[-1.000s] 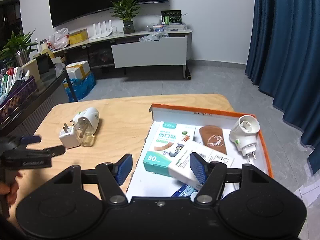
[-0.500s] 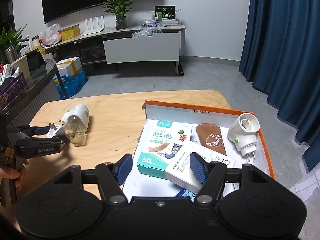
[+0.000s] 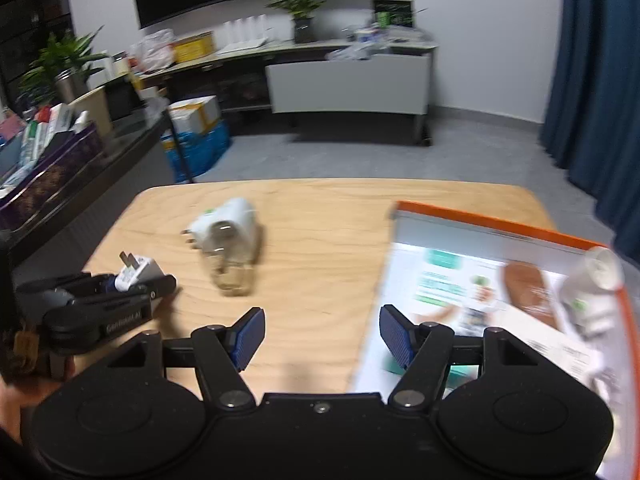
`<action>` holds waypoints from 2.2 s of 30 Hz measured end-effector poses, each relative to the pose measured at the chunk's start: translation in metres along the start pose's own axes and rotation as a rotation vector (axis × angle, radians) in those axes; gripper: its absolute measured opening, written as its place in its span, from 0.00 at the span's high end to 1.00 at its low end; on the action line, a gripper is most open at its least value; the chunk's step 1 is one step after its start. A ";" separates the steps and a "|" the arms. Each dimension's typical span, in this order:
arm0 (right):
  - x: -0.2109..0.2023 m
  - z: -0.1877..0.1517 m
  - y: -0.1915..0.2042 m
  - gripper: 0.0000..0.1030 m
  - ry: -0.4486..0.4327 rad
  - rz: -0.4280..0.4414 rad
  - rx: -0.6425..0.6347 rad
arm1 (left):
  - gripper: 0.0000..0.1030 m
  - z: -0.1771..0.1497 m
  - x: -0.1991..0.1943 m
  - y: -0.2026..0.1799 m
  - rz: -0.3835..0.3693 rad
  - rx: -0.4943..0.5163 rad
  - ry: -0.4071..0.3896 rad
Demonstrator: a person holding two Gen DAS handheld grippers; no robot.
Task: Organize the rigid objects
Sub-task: 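Grasp the diffuser with the glass bottle using the right tool, then carry the white charger with the left tool and glass diffuser with the right tool over the box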
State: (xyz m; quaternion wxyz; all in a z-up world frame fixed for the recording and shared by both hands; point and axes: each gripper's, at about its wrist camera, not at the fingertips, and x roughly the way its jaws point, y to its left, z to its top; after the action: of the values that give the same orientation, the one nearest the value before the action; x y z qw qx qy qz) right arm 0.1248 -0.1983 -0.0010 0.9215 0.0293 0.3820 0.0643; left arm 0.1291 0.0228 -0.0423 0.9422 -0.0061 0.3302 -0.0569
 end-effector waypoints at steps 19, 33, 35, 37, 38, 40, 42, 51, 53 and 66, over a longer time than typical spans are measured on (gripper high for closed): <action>0.135 0.052 0.068 0.19 0.129 0.084 -0.216 | 0.71 -0.003 -0.035 0.024 0.006 -0.118 -0.051; 0.056 0.030 0.047 0.34 0.032 0.037 -0.097 | 0.71 -0.001 -0.062 0.008 0.000 -0.113 -0.078; 0.036 0.022 0.041 0.34 0.017 0.027 -0.081 | 0.71 -0.002 -0.067 0.004 0.002 -0.111 -0.080; 0.018 0.014 0.037 0.33 0.006 0.017 -0.078 | 0.71 -0.002 -0.072 -0.002 0.006 -0.103 -0.076; 0.009 0.009 0.035 0.33 0.000 0.013 -0.075 | 0.71 -0.003 -0.075 -0.004 0.005 -0.100 -0.074; -0.007 0.000 0.034 0.33 -0.018 -0.004 -0.071 | 0.71 -0.004 -0.080 -0.010 0.004 -0.099 -0.068; -0.021 -0.009 0.030 0.33 -0.030 -0.017 -0.050 | 0.71 -0.005 -0.085 -0.016 -0.002 -0.097 -0.066; -0.071 -0.049 0.013 0.33 -0.057 -0.052 0.019 | 0.71 -0.012 -0.108 -0.043 -0.027 -0.079 -0.068; -0.081 -0.057 0.010 0.33 -0.064 -0.058 0.025 | 0.71 -0.014 -0.114 -0.050 -0.031 -0.071 -0.071; -0.151 -0.098 -0.012 0.33 -0.138 -0.112 0.073 | 0.71 -0.033 -0.150 -0.090 -0.082 -0.012 -0.089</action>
State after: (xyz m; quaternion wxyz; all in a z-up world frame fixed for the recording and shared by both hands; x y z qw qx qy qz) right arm -0.0490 -0.2311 0.0343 0.9461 0.0459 0.3206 -0.0035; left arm -0.0169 -0.0491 0.0299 0.9527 -0.0277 0.2880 -0.0930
